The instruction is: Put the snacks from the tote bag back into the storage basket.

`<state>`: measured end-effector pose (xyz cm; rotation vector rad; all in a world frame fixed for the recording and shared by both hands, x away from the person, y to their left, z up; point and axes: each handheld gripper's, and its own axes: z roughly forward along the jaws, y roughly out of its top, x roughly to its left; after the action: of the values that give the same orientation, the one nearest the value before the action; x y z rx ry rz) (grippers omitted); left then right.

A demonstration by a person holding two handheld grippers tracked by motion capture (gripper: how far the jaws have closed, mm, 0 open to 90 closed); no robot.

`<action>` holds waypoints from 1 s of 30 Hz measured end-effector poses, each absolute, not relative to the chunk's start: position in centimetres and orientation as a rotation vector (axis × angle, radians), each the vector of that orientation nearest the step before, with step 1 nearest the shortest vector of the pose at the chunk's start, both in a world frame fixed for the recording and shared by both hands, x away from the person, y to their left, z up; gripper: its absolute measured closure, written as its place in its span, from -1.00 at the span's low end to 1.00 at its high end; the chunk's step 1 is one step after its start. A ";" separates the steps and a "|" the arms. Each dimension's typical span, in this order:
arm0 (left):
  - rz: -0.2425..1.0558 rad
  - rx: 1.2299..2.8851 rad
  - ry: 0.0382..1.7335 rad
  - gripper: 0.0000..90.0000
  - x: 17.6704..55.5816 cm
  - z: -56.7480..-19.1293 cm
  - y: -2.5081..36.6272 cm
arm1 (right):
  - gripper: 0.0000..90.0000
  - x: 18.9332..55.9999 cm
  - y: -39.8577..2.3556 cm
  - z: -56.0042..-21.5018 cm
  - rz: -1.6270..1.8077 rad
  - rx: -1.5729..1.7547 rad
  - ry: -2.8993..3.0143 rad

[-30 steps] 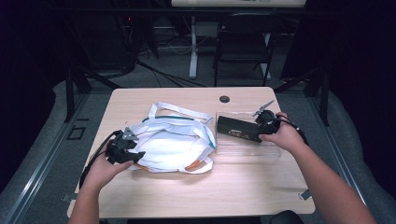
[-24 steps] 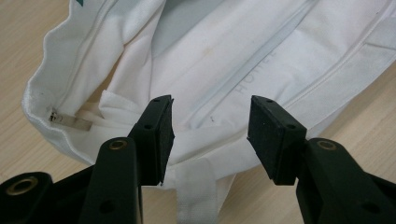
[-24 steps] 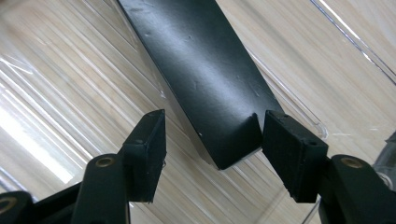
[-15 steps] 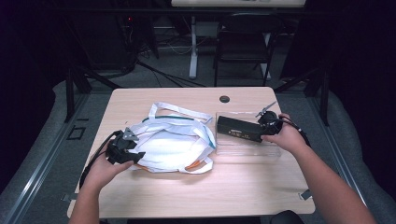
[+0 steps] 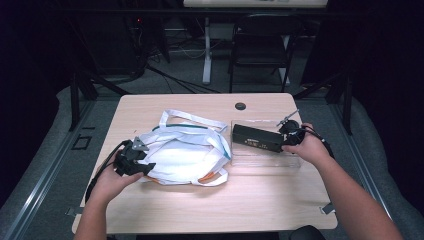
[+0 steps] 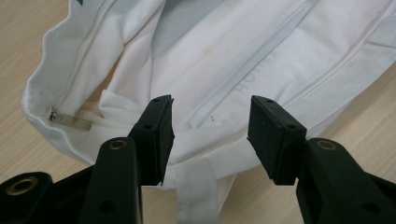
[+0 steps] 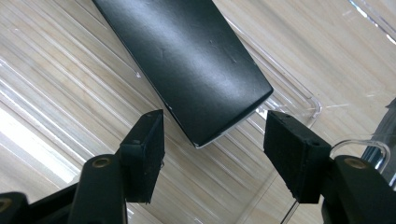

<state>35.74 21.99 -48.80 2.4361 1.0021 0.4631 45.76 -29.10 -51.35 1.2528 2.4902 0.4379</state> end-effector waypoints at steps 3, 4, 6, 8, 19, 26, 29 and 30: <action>0.463 2.436 1.000 0.12 35.8 -48.8 22.0 | -0.14 45.9 -29.3 -51.4 0.409 1.253 2.505; 0.460 2.435 1.003 0.12 35.7 -48.8 21.9 | -0.14 45.9 -29.2 -51.5 0.411 1.258 2.500; 0.461 2.436 1.004 0.12 35.8 -48.9 21.9 | -0.12 46.0 -29.2 -51.5 0.378 1.247 2.514; 0.464 2.440 1.002 0.12 35.8 -48.9 22.0 | -0.12 46.0 -29.2 -51.5 0.383 1.250 2.516; 0.464 2.438 1.003 0.12 35.8 -48.9 22.0 | -0.07 46.4 -28.6 -51.7 0.401 1.259 2.493; 0.468 2.432 1.008 0.12 35.8 -48.9 22.1 | -0.07 46.8 -28.5 -51.9 0.422 1.270 2.472; 0.469 2.433 1.007 0.12 35.8 -48.9 22.0 | -0.08 47.0 -28.5 -51.8 0.401 1.272 2.470; 0.470 2.433 1.007 0.12 35.8 -48.9 22.0 | -0.08 47.0 -28.5 -51.9 0.414 1.277 2.464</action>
<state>35.79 22.05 -48.92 2.4330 1.0066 0.4701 47.02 -28.47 -51.89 1.2766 2.4638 0.4139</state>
